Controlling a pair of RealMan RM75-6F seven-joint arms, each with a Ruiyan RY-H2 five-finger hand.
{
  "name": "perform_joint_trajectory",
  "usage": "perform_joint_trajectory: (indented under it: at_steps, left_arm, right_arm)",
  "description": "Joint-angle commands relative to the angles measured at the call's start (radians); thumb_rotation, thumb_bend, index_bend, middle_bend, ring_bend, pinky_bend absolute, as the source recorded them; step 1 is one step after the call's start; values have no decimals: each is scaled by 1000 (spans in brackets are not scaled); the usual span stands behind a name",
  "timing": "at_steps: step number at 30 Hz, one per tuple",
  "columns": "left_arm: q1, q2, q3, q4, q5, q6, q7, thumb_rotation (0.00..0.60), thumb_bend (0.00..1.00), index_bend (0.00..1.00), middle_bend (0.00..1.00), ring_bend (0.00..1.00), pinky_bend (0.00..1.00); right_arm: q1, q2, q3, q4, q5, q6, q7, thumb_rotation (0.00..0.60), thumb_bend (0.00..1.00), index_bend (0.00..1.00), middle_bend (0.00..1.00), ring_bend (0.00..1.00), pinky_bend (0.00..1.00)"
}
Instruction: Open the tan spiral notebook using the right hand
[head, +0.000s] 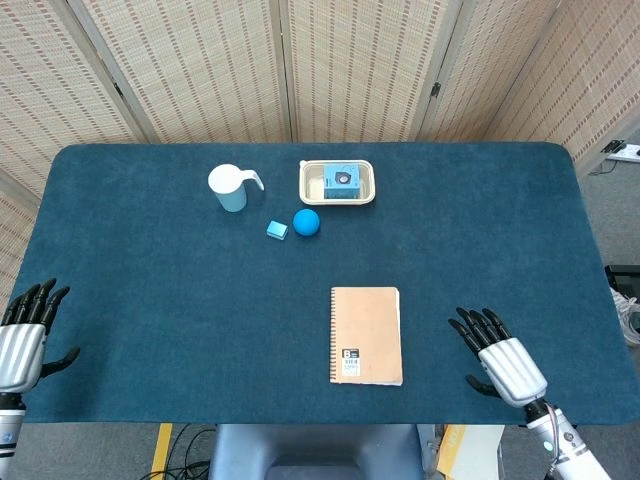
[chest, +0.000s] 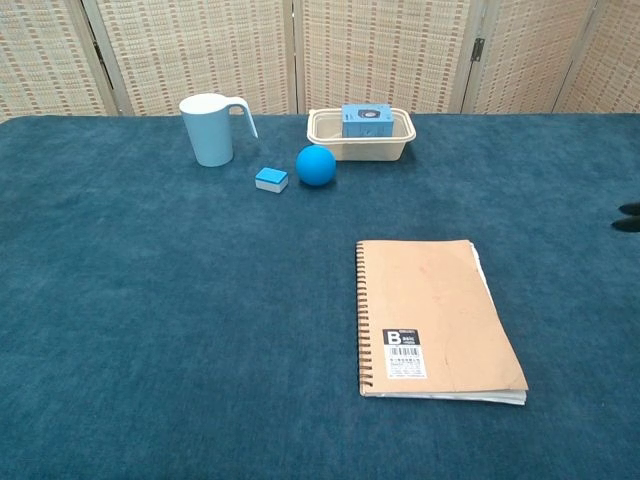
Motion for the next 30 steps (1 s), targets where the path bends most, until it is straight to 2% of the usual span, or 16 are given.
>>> perform_joint_trajectory:
  at_steps: [1, 10, 30]
  left_arm:
    - [6, 7, -8, -1, -11, 7, -9, 600, 203, 132, 63, 62, 141]
    - [15, 20, -15, -13, -17, 22, -29, 600, 203, 134, 63, 62, 141]
    - [22, 48, -27, -12, -30, 19, -97, 600, 203, 134, 63, 62, 141]
  right_arm:
    - [41, -61, -10, 66, -16, -40, 38, 600, 267, 0, 0, 0, 0]
    - [74, -158, 19, 168, -28, 2, 34, 600, 296, 0, 0, 0, 0]
    - [164, -317, 21, 319, 15, -86, 81, 600, 353, 0, 0, 0, 0]
